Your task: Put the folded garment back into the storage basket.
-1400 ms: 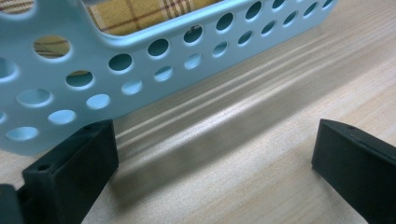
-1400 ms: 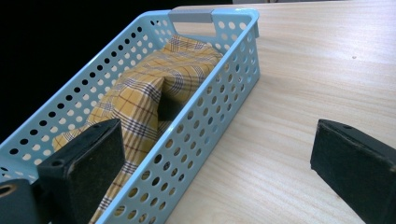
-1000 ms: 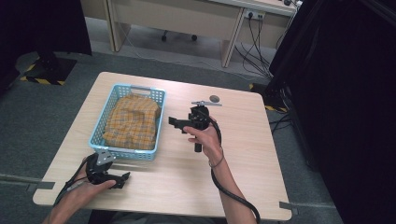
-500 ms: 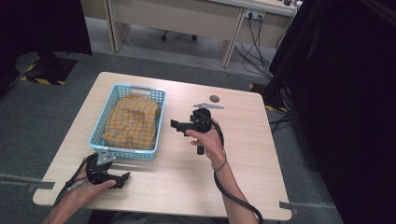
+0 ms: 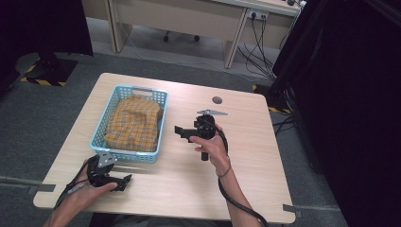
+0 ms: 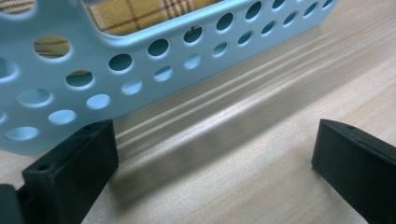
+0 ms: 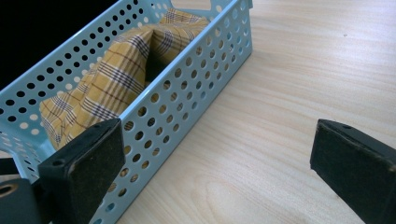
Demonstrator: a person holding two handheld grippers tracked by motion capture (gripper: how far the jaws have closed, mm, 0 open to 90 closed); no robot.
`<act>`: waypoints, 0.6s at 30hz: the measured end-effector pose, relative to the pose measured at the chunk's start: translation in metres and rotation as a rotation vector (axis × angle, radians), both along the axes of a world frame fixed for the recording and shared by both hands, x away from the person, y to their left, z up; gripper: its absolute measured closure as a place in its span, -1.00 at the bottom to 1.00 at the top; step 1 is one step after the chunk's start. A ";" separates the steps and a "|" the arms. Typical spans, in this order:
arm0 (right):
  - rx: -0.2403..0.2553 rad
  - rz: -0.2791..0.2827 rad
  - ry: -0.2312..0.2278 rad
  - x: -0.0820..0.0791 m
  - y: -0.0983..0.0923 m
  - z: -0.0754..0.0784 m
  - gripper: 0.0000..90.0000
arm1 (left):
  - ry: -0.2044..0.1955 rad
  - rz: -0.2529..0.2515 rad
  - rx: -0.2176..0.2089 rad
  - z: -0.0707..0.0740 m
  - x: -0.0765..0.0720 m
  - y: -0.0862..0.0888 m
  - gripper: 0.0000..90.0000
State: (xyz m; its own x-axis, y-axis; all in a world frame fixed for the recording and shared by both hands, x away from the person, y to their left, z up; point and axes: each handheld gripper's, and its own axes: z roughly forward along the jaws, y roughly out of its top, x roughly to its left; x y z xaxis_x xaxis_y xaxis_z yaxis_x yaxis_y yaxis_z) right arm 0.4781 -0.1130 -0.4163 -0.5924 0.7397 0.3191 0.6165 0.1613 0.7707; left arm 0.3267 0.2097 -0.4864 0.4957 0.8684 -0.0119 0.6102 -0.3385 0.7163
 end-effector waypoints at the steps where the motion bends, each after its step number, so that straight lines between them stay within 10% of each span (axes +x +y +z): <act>1: -0.001 -0.001 0.002 0.000 0.000 -0.001 -0.91 | 0.000 0.000 0.000 0.000 0.000 0.000 -1.00; 18: 0.008 0.013 -0.012 -0.008 -0.006 -0.004 -0.91 | 0.000 0.000 0.000 0.000 0.000 0.000 -1.00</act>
State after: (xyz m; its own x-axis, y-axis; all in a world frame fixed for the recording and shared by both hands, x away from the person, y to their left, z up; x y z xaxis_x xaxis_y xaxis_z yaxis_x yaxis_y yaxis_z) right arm 0.4701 -0.1191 -0.4206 -0.6056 0.7295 0.3180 0.6052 0.1627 0.7793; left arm 0.3267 0.2097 -0.4863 0.4959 0.8683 -0.0117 0.6102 -0.3389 0.7161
